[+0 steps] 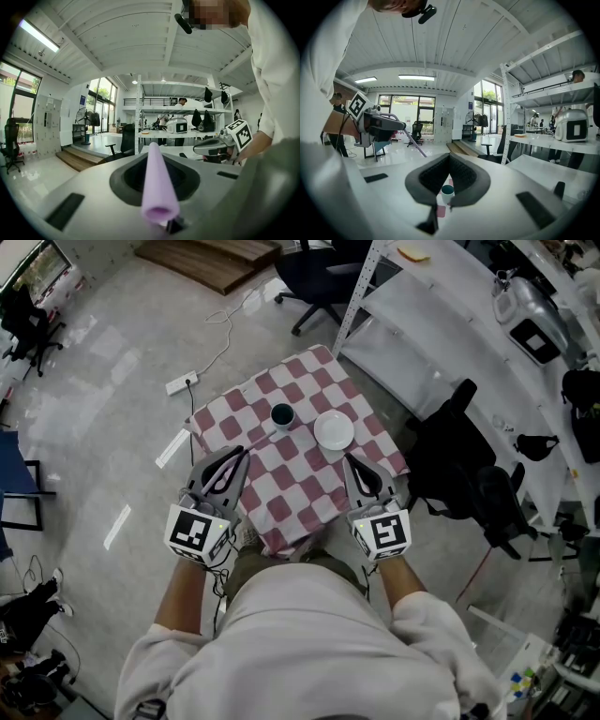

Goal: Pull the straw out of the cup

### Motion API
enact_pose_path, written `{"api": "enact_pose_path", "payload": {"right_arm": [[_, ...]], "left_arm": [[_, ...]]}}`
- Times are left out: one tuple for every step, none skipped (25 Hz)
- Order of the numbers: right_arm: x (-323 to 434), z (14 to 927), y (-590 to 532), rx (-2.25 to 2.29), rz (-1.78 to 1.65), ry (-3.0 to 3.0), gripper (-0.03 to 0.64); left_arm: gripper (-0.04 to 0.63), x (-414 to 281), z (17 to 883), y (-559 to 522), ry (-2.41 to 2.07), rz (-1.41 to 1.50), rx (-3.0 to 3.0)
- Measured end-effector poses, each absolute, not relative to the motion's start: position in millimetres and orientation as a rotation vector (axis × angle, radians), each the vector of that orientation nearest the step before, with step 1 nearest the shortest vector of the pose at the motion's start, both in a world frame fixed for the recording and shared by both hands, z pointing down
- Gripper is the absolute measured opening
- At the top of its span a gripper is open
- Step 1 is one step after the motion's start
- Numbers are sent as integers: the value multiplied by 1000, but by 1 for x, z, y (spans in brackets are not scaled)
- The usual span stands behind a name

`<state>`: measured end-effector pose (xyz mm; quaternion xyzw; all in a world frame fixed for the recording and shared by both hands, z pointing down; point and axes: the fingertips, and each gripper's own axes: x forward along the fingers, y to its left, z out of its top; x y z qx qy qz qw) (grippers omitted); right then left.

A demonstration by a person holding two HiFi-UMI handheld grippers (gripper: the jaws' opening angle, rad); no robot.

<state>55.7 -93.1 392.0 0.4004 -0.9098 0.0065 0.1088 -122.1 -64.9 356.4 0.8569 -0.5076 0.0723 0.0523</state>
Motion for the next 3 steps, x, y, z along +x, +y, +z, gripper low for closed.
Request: {"api": "enact_pose_path", "payload": {"right_arm": [[56, 392, -93, 1177, 19, -2676, 3], [56, 393, -93, 1176, 19, -2675, 3], [55, 393, -94, 1176, 19, -2675, 3]], "left_arm": [[35, -122, 357, -65, -1543, 220, 2605], [35, -122, 358, -65, -1541, 221, 2605], [35, -122, 358, -65, -1540, 221, 2604]]}}
